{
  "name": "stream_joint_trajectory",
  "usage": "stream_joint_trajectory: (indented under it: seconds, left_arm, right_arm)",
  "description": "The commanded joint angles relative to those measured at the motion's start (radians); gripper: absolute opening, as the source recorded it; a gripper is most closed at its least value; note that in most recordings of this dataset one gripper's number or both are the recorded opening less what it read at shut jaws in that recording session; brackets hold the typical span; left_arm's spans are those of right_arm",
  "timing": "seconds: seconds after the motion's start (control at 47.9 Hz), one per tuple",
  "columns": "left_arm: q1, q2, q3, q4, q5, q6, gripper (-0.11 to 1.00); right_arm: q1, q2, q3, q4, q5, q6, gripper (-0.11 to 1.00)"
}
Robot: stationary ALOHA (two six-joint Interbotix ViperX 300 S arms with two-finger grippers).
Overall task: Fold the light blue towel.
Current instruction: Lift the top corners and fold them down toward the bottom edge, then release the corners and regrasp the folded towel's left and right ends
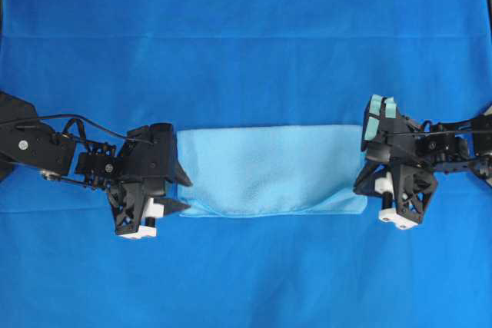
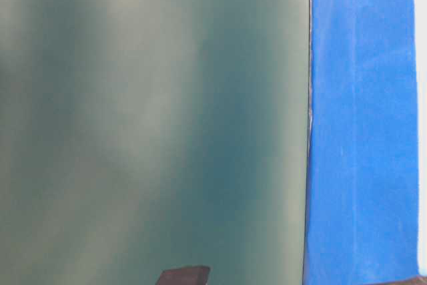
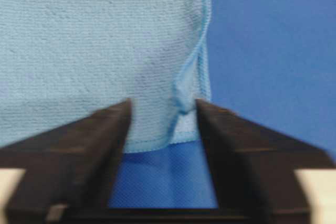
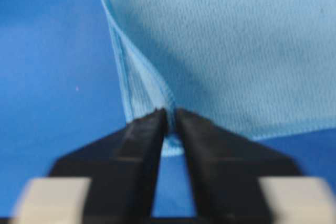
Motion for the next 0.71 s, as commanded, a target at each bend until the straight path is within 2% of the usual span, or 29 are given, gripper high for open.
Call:
stream_joint_trajectory:
  seconds: [0.0,0.063,0.125,0.25,0.459,0.584,0.688]
  left_arm:
    - [0.003,-0.032,-0.02,0.002,0.009,0.006,0.6]
    - [0.005,-0.061,-0.02,0.0,0.026,0.017,0.7]
    - [0.017,-0.086,-0.02,0.002,0.043,0.028,0.71]
    - [0.066,-0.123,-0.014,0.002,0.064,0.063,0.7]
    - [0.178,-0.109,-0.028,0.002,0.066,0.133,0.7]
    - [0.218,-0.095,-0.026,0.002,0.066,0.156,0.7]
    - [0.247,-0.071,-0.025,0.002,0.06,0.16,0.7]
  right_arm:
    - [0.015,-0.02,-0.009,-0.005,0.005,0.005,0.38]
    - [0.017,-0.031,-0.009,-0.015,0.003,0.003,0.56]
    - [0.017,-0.048,-0.009,-0.035,0.0,0.002,0.66]
    - [-0.017,-0.089,-0.005,-0.091,0.0,0.002,0.61]
    - [-0.173,-0.092,-0.008,-0.176,0.005,0.002,0.62]
    - [-0.238,-0.075,-0.011,-0.23,0.003,0.002,0.62]
    - [-0.264,-0.048,-0.011,-0.252,0.005,0.002,0.62]
